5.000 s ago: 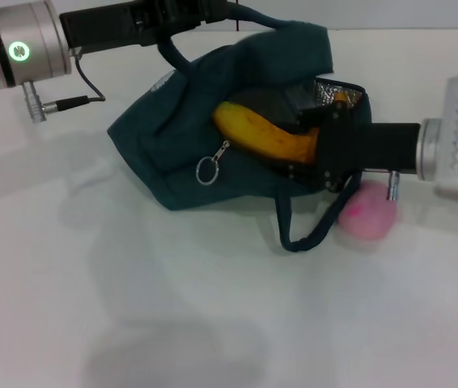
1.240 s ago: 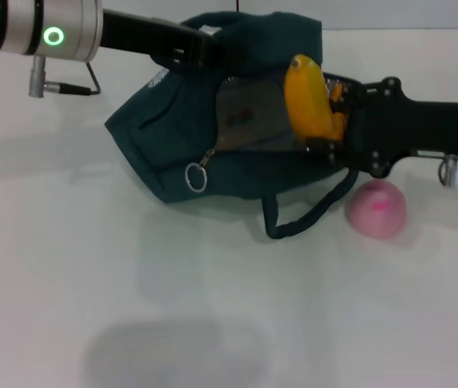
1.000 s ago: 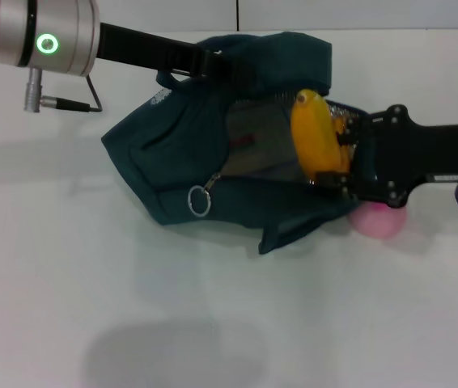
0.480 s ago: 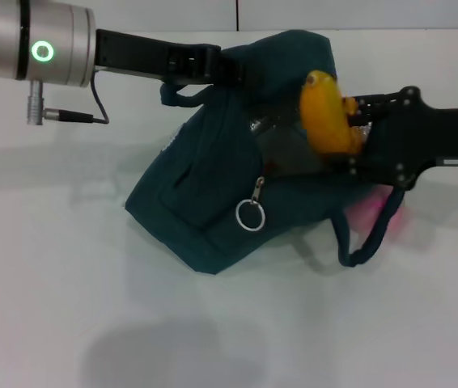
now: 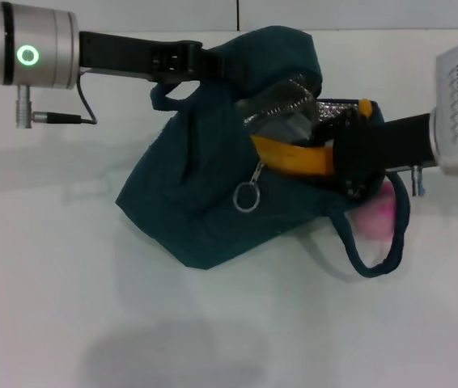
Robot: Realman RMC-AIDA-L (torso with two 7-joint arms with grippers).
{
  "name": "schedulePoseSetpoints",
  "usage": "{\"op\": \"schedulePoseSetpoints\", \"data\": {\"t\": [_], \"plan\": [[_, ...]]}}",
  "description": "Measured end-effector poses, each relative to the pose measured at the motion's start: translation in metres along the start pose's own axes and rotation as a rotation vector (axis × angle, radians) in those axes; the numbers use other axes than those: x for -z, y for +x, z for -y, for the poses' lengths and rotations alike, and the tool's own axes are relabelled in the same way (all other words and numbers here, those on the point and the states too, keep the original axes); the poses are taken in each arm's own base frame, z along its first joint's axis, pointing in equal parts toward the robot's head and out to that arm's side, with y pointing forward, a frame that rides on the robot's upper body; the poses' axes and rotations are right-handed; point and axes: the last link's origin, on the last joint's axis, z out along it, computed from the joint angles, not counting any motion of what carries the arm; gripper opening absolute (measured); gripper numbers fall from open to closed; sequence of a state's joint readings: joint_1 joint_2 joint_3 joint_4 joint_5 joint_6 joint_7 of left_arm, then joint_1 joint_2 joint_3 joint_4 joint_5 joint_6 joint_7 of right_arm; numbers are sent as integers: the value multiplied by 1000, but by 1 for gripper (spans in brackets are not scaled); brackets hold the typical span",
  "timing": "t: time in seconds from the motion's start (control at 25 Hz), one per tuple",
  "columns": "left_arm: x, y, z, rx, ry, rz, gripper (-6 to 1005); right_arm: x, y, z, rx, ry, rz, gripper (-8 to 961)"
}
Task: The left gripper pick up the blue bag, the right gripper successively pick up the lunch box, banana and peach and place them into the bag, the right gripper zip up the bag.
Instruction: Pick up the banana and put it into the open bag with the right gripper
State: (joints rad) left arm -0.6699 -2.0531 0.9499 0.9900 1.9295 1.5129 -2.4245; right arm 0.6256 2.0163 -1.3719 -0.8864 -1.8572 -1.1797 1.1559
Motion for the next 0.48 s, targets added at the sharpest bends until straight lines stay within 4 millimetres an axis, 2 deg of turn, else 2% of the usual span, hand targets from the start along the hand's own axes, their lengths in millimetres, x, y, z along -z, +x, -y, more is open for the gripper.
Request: {"op": "schedulePoseSetpoints", "data": {"t": [0.2, 0.48], "plan": [[1, -1, 1, 0, -1, 0, 68, -4, -2, 0, -21, -37, -36, 419], [1, -2, 1, -1, -1, 0, 67, -4, -16, 0, -77, -67, 9, 421]]}}
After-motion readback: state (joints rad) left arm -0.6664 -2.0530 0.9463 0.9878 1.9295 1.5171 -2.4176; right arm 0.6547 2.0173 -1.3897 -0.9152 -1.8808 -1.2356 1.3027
